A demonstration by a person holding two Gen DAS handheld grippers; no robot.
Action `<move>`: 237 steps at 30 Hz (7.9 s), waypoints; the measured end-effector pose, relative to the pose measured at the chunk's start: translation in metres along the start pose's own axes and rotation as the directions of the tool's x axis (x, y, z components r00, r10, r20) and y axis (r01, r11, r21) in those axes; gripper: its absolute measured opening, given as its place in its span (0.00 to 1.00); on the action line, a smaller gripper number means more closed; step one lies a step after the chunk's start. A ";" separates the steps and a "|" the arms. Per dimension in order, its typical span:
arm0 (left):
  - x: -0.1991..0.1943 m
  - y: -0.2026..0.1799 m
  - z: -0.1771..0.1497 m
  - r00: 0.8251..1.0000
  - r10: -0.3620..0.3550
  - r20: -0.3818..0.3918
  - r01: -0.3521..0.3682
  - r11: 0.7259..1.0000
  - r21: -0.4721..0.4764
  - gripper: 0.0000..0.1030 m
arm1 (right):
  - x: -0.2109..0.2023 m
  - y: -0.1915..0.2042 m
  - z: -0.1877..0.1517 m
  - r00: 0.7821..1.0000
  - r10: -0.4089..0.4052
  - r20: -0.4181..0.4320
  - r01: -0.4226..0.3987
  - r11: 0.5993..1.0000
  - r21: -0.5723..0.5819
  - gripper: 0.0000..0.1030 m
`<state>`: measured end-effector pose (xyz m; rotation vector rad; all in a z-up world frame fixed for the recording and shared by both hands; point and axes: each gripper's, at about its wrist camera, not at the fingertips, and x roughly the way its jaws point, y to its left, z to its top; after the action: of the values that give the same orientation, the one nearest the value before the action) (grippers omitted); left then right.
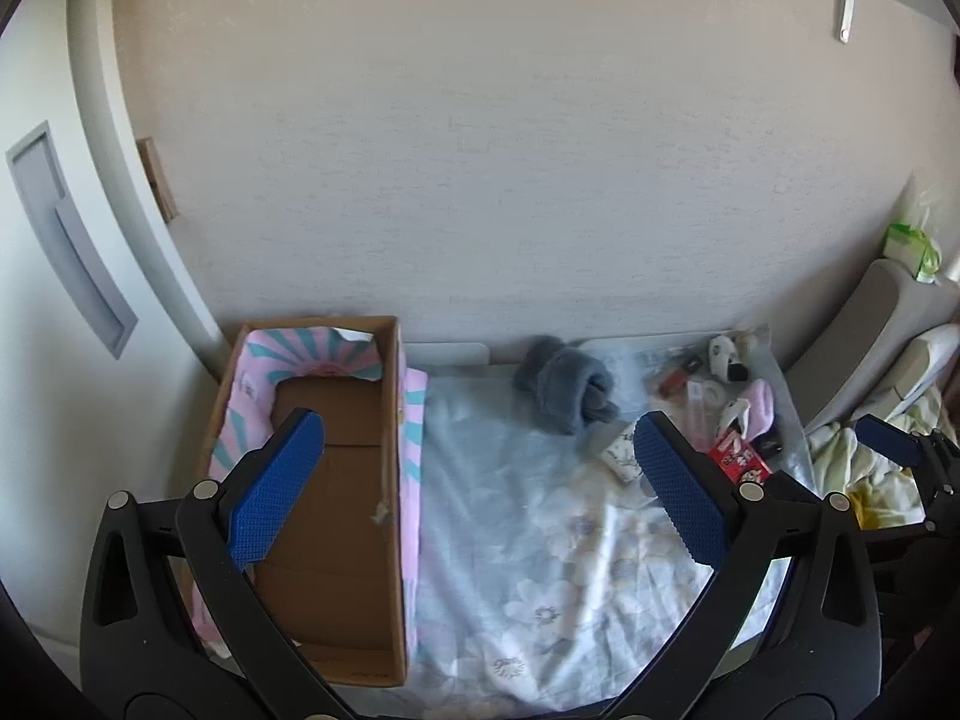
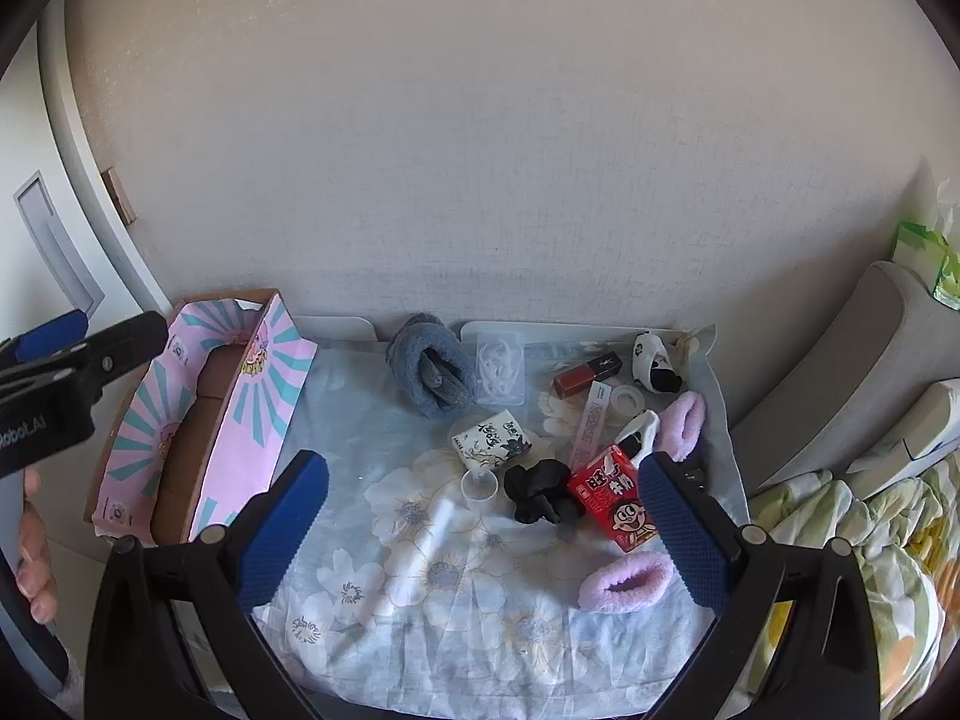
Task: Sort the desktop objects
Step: 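Move both tools over the cluttered sheet toward the objects, then grasp the grey plush with the left tool while the right tool grasps the red milk carton, then carry the grey plush and red carton with both tools over the cardboard box, then open the left tool dropping the plush while the right tool drops the carton into the box, then move both tools back from the box to the cluttered sheet, then grasp the clear box of white hair ties with the left tool while the right grasps the pink fuzzy sock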
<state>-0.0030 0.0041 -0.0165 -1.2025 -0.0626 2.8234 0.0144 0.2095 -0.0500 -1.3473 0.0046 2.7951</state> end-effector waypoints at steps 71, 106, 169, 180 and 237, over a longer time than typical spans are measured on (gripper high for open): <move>0.292 -0.111 -0.014 0.945 0.139 -0.296 -0.145 0.989 0.001 0.42 | 0.173 -0.123 -0.083 0.971 -0.001 -0.238 -0.071 0.954 -0.292 0.61; 0.086 -0.059 0.006 0.990 0.065 -0.123 -0.065 0.998 0.002 0.29 | 0.067 -0.104 -0.041 0.987 0.137 -0.089 -0.145 0.985 -0.092 0.49; 0.042 0.131 -0.078 0.966 0.077 -0.246 -0.154 0.936 -0.315 1.00 | 0.167 0.311 0.066 0.791 0.252 -0.558 -0.604 0.471 -0.643 0.52; 0.038 0.137 -0.079 0.969 0.087 -0.230 -0.163 0.927 -0.338 1.00 | 0.167 0.299 0.078 0.823 0.243 -0.513 -0.551 0.558 -0.620 1.00; 0.201 -0.115 0.021 0.913 -0.116 -0.392 0.175 0.978 0.117 1.00 | 0.060 -0.138 -0.018 0.933 0.046 -0.356 -0.082 0.993 -0.087 1.00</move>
<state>-0.1517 0.1347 -0.1391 -1.6123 0.0785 2.3689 -0.0036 0.3487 -0.1058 -1.8898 -0.0836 2.5894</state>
